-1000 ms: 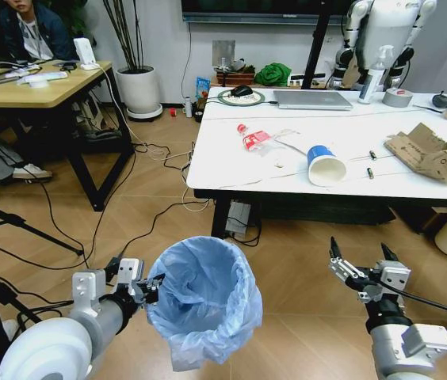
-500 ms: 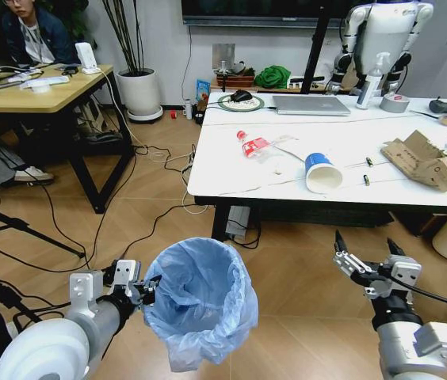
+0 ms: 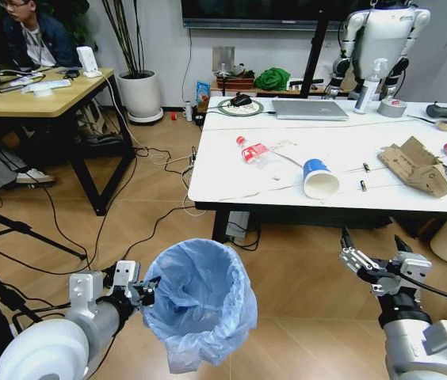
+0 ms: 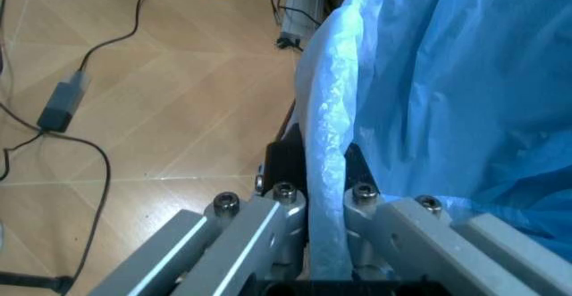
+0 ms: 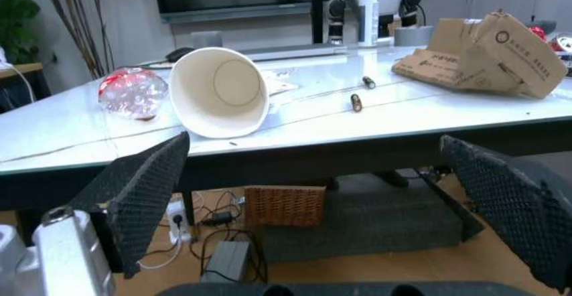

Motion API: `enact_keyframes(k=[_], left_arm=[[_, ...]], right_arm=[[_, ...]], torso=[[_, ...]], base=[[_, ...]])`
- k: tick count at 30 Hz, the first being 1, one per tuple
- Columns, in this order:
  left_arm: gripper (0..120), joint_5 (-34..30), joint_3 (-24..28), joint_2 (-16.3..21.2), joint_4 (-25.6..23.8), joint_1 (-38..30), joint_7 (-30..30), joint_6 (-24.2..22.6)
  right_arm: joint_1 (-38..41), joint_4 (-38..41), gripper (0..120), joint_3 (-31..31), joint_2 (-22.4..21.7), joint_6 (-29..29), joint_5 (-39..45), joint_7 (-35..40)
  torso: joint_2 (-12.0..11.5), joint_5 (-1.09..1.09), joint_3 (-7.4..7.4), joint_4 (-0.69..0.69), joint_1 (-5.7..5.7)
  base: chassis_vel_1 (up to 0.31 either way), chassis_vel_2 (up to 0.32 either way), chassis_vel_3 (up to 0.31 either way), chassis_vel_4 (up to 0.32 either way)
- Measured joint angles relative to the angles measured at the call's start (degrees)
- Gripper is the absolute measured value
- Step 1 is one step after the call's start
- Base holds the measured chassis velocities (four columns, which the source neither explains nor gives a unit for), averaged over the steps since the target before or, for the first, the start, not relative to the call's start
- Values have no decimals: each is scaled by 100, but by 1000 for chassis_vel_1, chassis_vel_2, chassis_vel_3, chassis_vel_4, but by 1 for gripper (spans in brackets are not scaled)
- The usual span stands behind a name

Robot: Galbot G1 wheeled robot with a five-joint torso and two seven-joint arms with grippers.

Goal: Pick up the trash bin and place the trash from the table into it.

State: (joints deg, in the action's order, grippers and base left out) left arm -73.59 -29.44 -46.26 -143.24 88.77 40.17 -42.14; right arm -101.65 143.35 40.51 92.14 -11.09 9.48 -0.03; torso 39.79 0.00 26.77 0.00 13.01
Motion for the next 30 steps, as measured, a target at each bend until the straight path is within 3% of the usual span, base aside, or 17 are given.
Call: enact_keyframes(k=[10,21,30], left_arm=[[0,-10,-29,18,0,18,12,0],[0,-154,-27,227,0,-3,-15,0],[0,-111,90,432,0,-100,-131,0]], right_arm=[[78,-5,100,-6,-77,-103,157,3],[483,-472,100,181,-1319,-477,1422,285],[1146,-846,100,199,-1615,-737,1926,420]], torso=[[254,0,146,0,106],[552,1,319,0,233],[744,0,428,0,316]], base=[[0,0,0,0],[0,0,0,0],[0,0,0,0]])
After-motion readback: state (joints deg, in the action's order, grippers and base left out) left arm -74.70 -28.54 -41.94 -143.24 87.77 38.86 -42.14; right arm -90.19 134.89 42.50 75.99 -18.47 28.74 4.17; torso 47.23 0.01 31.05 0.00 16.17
